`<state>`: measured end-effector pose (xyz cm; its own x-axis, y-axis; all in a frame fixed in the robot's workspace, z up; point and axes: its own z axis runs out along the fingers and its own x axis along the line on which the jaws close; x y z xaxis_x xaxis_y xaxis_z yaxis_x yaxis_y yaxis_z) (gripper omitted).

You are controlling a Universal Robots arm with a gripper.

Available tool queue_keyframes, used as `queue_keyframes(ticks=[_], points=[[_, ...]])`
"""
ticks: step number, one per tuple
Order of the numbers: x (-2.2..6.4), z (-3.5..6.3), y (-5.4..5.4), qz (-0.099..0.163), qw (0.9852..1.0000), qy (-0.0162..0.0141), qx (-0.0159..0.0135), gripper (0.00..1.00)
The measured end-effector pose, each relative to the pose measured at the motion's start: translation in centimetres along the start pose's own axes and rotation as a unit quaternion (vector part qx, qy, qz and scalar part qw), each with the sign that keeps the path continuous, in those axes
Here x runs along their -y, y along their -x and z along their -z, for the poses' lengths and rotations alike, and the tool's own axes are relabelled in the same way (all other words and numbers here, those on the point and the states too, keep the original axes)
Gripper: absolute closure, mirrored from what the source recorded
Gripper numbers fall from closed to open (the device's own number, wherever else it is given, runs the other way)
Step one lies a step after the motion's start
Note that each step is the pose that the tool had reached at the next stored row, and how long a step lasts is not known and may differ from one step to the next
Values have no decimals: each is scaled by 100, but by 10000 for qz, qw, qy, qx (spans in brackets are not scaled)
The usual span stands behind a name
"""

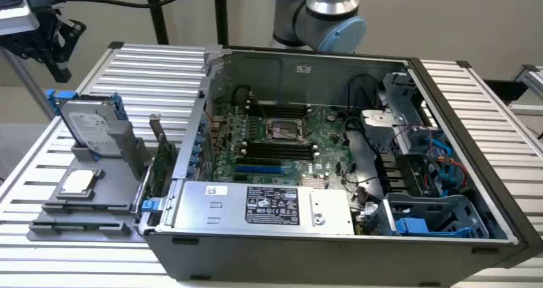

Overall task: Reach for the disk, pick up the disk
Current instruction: 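Pick up the disk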

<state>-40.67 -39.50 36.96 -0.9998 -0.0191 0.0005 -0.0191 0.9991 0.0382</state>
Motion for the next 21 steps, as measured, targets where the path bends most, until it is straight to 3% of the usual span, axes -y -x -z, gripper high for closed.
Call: queue_keyframes(ticks=[14, 21], points=[[-5, -3, -8, -1, 10000, -1, -1, 89], [-59, -25, -166, 0, 10000, -1, 8, 89]])
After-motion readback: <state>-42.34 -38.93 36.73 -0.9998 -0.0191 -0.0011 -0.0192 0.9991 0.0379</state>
